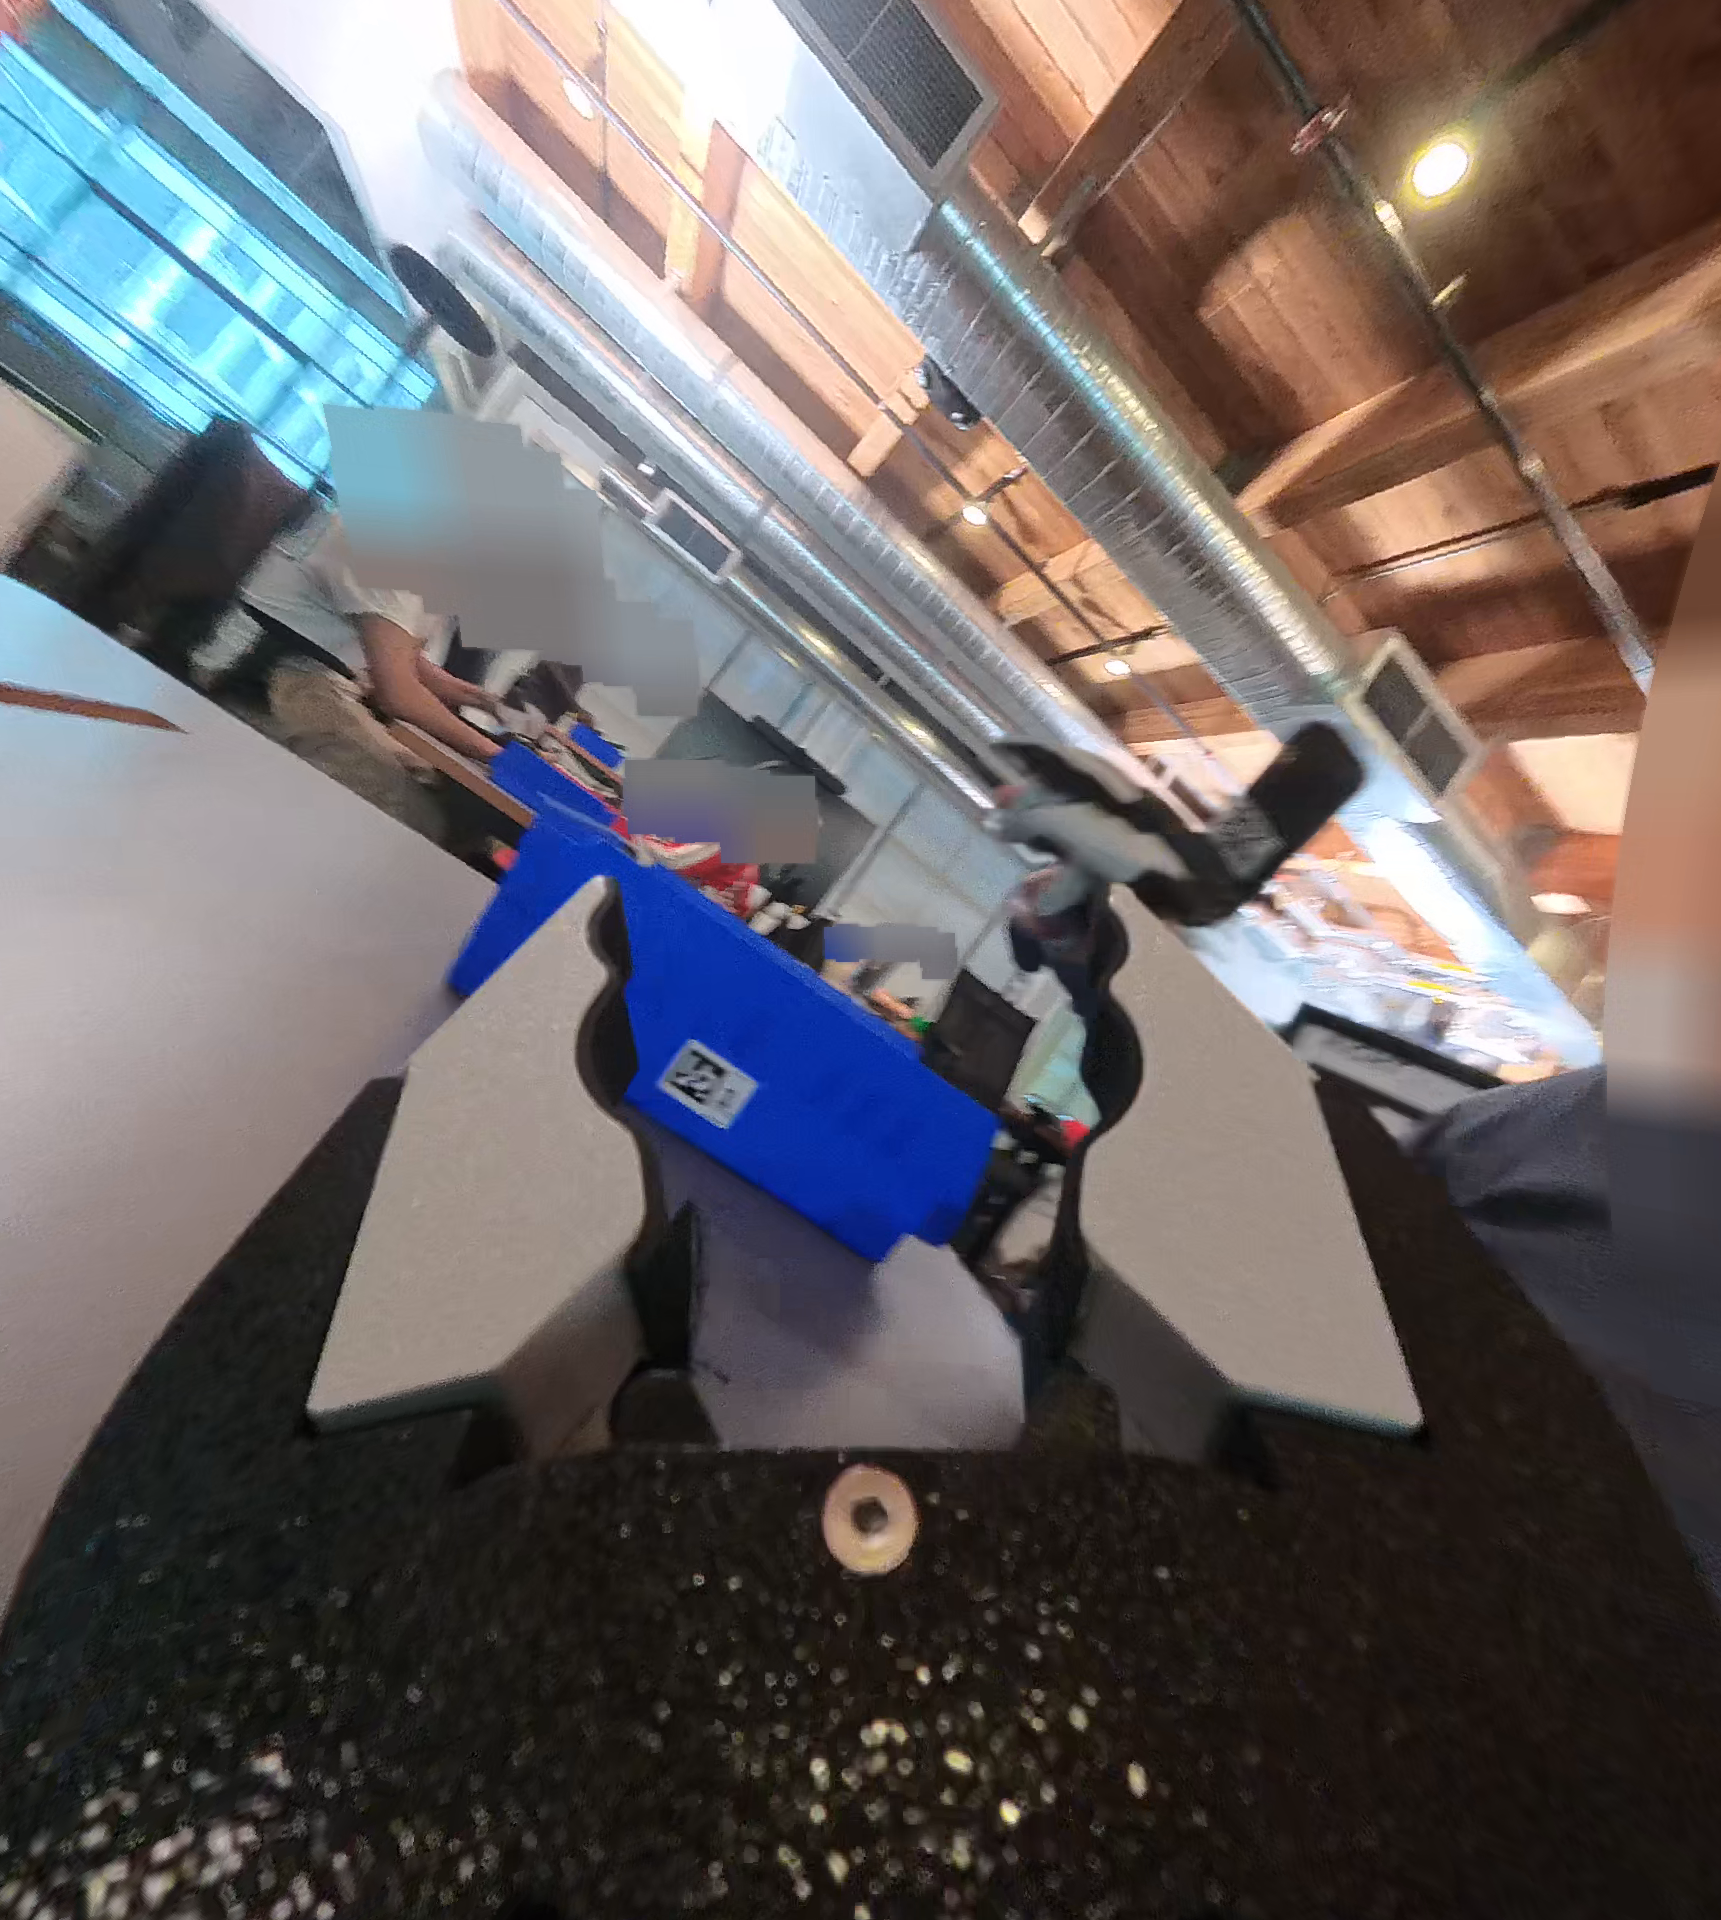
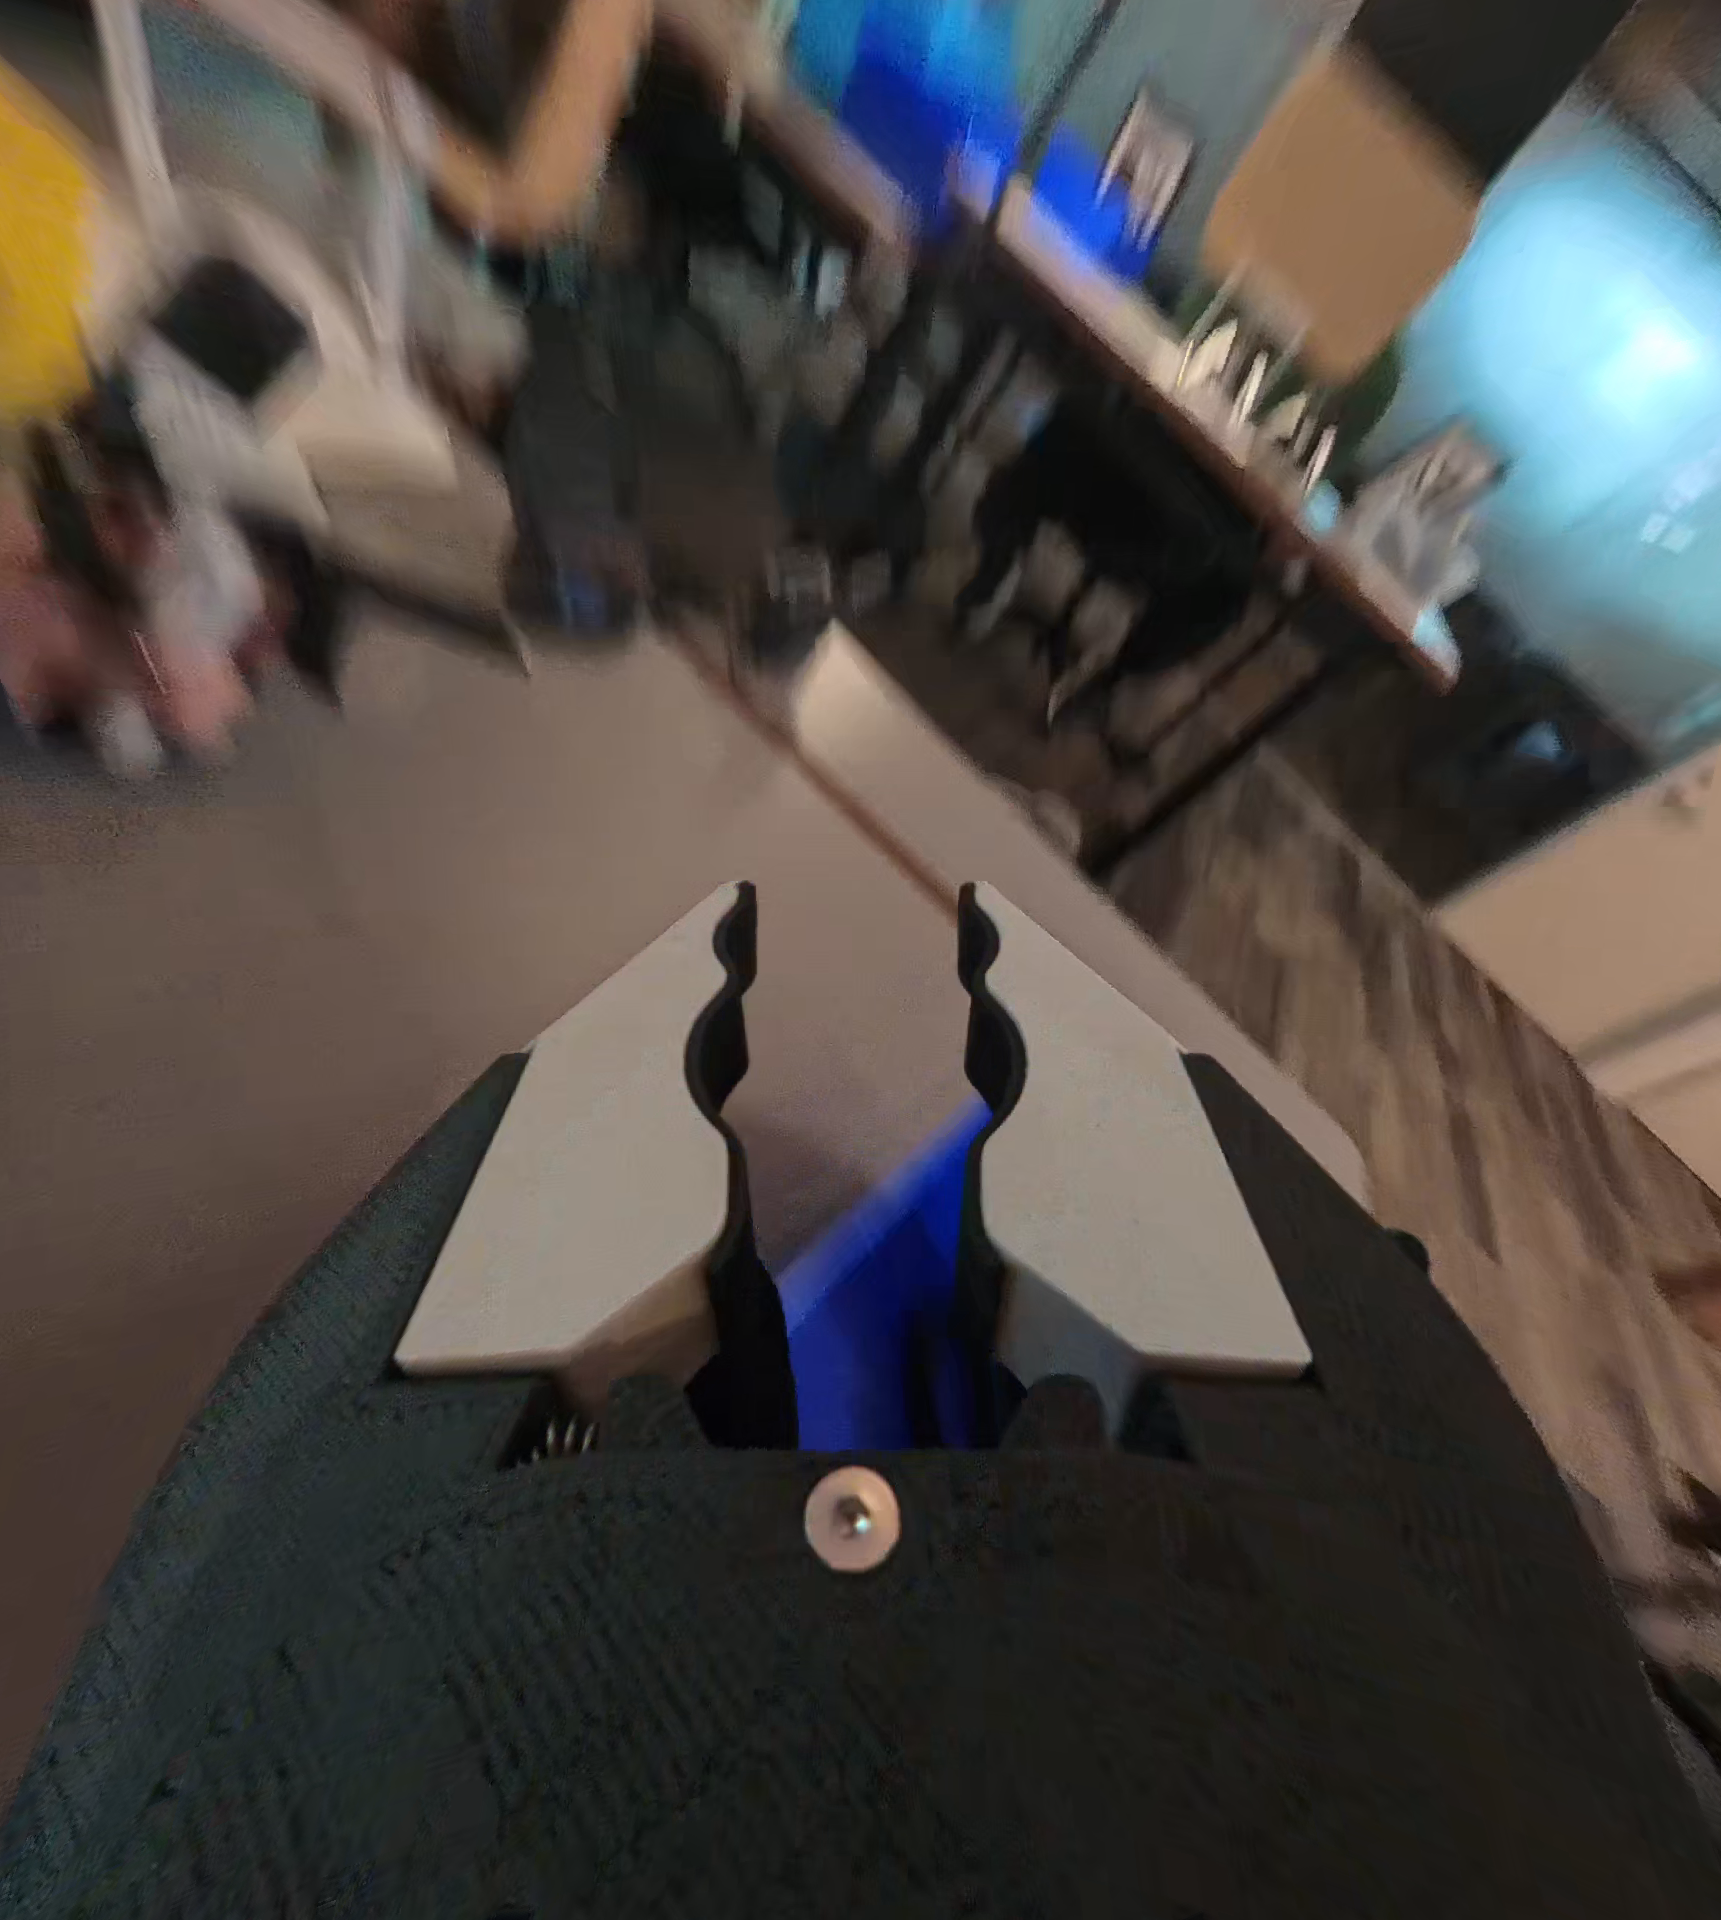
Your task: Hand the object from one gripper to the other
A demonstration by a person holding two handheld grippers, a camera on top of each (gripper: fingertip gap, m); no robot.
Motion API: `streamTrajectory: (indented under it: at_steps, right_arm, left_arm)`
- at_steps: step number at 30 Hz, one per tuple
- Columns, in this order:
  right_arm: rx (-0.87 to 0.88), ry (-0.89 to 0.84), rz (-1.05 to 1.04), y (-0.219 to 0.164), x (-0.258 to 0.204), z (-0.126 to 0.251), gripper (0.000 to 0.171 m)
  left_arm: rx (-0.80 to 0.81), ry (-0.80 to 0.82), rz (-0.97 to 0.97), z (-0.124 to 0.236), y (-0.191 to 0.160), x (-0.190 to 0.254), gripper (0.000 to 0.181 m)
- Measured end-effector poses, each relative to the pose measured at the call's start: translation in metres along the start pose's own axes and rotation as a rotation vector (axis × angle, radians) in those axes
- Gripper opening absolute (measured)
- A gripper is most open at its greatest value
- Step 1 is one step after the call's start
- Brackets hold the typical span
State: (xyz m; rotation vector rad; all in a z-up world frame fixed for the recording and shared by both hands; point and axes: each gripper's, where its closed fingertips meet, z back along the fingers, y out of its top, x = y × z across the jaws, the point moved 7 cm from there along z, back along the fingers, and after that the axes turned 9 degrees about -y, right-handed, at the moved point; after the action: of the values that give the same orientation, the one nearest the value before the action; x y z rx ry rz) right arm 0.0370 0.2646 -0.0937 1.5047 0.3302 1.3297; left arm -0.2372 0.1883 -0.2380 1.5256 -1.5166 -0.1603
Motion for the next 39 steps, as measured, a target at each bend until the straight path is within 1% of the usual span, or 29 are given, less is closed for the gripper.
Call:
streamTrajectory:
  at_steps: [1, 3, 4, 5, 6, 7, 9, 10, 12, 14, 17, 19, 21, 22, 25, 27, 29, 31, 33, 35, 38, 39]
  right_arm:
    - [0.113, -0.007, -0.086, 0.019, -0.017, -0.008, 0.037]
    - [0.292, 0.003, -0.269, 0.045, -0.050, -0.028, 0.037]
    - [0.351, -0.030, -0.340, 0.050, -0.062, -0.042, 0.037]
    - [0.393, -0.088, -0.369, 0.049, -0.070, -0.057, 0.037]
    - [0.423, -0.170, -0.356, 0.043, -0.076, -0.074, 0.036]
    - [0.435, -0.260, -0.318, 0.033, -0.080, -0.092, 0.031]
    - [0.440, -0.388, -0.208, 0.004, -0.090, -0.125, 0.021]
    - [0.421, -0.408, -0.194, -0.013, -0.095, -0.139, 0.018]
    - [0.366, -0.387, -0.228, -0.042, -0.106, -0.160, 0.018]
    - [0.358, -0.360, -0.257, -0.057, -0.112, -0.168, 0.018]
    - [0.440, -0.301, -0.190, -0.056, -0.111, -0.166, 0.018]
    - [0.407, -0.289, -0.255, -0.062, -0.108, -0.167, 0.018]
    - [0.434, -0.263, -0.257, -0.059, -0.111, -0.167, 0.017]
    - [0.430, -0.252, -0.239, -0.059, -0.113, -0.168, 0.017]
    - [0.429, -0.234, -0.172, -0.056, -0.121, -0.169, 0.016]
    - [0.432, -0.218, -0.173, -0.056, -0.123, -0.169, 0.016]
    - [0.424, -0.213, -0.182, -0.057, -0.122, -0.169, 0.015]
    - [0.419, -0.208, -0.198, -0.058, -0.122, -0.170, 0.015]
    - [0.414, -0.206, -0.203, -0.058, -0.121, -0.170, 0.015]
    - [0.412, -0.202, -0.205, -0.058, -0.122, -0.171, 0.015]
    - [0.411, -0.196, -0.207, -0.057, -0.124, -0.172, 0.015]
    - [0.409, -0.194, -0.204, -0.057, -0.124, -0.173, 0.015]
  left_arm:
    - [0.004, 0.037, -0.059, 0.001, 0.001, 0.001, 0.086]
    - [0.019, 0.119, -0.196, 0.004, 0.005, 0.005, 0.082]
    - [0.024, 0.164, -0.263, 0.007, 0.008, 0.008, 0.081]
    - [0.025, 0.209, -0.324, 0.009, 0.010, 0.010, 0.080]
    - [0.026, 0.254, -0.379, 0.012, 0.012, 0.011, 0.079]
    - [0.024, 0.294, -0.429, 0.014, 0.014, 0.012, 0.078]
    - [-0.012, 0.379, -0.522, 0.016, 0.015, 0.013, 0.062]
    - [-0.048, 0.431, -0.571, 0.015, 0.015, 0.012, 0.055]
    - [-0.104, 0.513, -0.661, 0.014, 0.012, 0.011, 0.046]
    - [-0.133, 0.600, -0.732, 0.014, 0.012, 0.009, 0.039]
    - [-0.159, 0.727, -0.763, 0.019, 0.014, 0.004, 0.028]
    - [-0.168, 0.788, -0.767, 0.022, 0.015, 0.002, 0.010]
    - [-0.189, 0.836, -0.807, 0.022, 0.016, 0.004, 0.001]
    - [-0.204, 0.853, -0.847, 0.021, 0.017, 0.007, 0.000]
    - [-0.235, 0.908, -0.969, 0.008, 0.023, 0.030, 0.000]
    - [-0.221, 0.914, -0.975, -0.005, 0.028, 0.055, 0.002]
    - [-0.207, 0.946, -0.934, -0.012, 0.031, 0.085, 0.014]
    - [-0.213, 0.976, -0.914, -0.010, 0.032, 0.120, 0.021]
    - [-0.244, 1.069, -0.947, 0.008, 0.036, 0.160, 0.025]
    - [-0.330, 1.205, -1.004, 0.037, 0.043, 0.201, 0.032]
    - [-0.522, 1.486, -1.086, 0.086, 0.062, 0.255, 0.040]
    - [-0.617, 1.551, -1.098, 0.100, 0.065, 0.268, 0.043]
